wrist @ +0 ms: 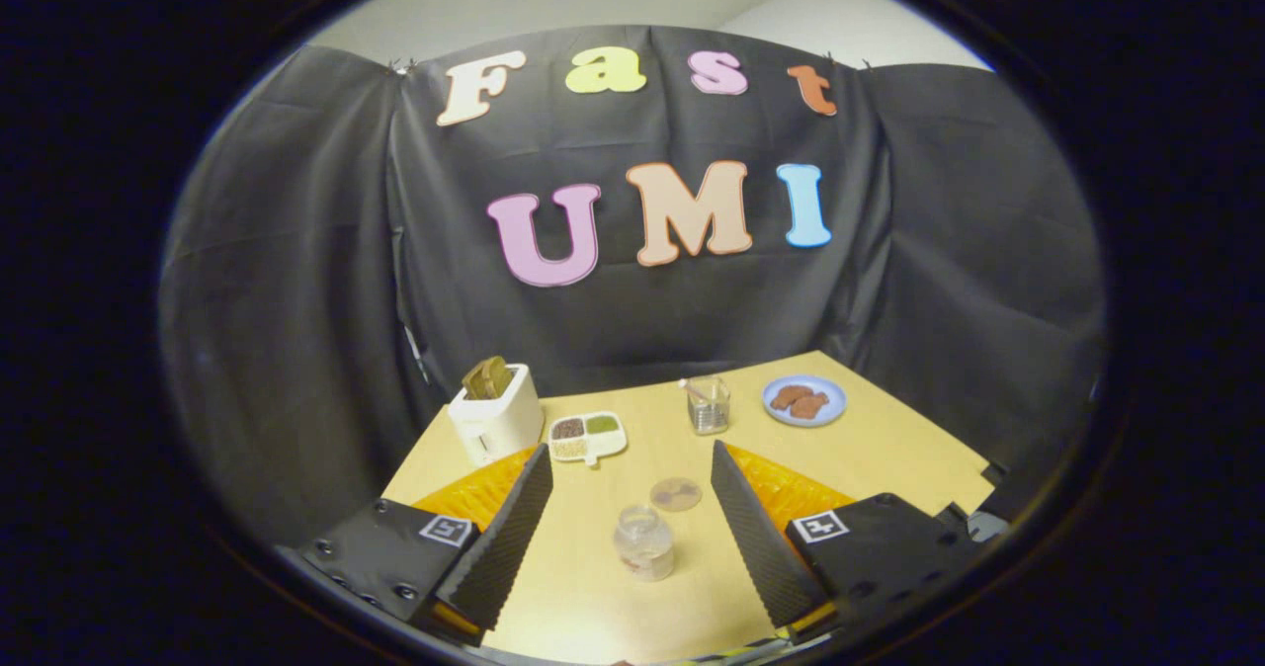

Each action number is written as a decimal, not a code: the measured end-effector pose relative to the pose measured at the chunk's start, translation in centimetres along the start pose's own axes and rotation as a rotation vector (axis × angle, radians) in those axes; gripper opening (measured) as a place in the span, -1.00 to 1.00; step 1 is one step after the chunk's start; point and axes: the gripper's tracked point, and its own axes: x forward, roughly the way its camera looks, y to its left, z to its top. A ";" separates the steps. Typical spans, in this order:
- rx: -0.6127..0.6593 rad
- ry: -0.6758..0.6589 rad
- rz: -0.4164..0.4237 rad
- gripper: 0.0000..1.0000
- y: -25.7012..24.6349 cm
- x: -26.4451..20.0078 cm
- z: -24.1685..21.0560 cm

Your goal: Take the bottle from table, then pour the juice into the cup, finally place the bottle on the coaster

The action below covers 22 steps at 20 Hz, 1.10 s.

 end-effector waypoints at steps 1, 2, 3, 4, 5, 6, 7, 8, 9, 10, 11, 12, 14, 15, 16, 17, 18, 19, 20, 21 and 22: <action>0.008 0.013 -0.008 1.00 0.3 -0.1 -0.9; 0.014 0.023 -0.020 1.00 0.5 -0.1 -1.9; 0.019 0.034 -0.035 1.00 0.6 -0.3 -2.8; 0.023 0.047 -0.048 1.00 0.6 -0.3 -3.9; 0.028 0.061 -0.060 1.00 0.5 -0.2 -5.0; 0.032 0.073 -0.072 1.00 0.4 -0.1 -6.2; 0.036 0.084 -0.087 1.00 0.2 0.0 -7.2; 0.040 0.095 -0.099 1.00 0.0 0.2 -8.3; 0.039 0.101 -0.111 1.00 -0.2 0.6 -9.3; 0.034 0.108 -0.125 1.00 -0.5 1.1 -10.2; 0.027 0.113 -0.137 1.00 -0.9 1.5 -11.0; 0.021 0.116 -0.149 1.00 -1.3 2.1 -11.8; 0.012 0.139 -0.165 1.00 -1.8 3.4 -13.7; 0.011 0.154 -0.166 1.00 -1.9 4.0 -14.5; 0.011 0.160 -0.169 1.00 -2.1 4.5 -15.2; 0.014 0.168 -0.166 1.00 -2.2 5.1 -15.8; 0.018 0.179 -0.160 1.00 -2.1 5.7 -16.6; 0.020 0.185 -0.154 1.00 -2.1 6.3 -17.2; 0.018 0.191 -0.148 1.00 -2.0 6.8 -17.7; 0.015 0.198 -0.141 1.00 -1.9 7.3 -18.3; 0.012 0.209 -0.135 1.00 -1.8 7.7 -19.0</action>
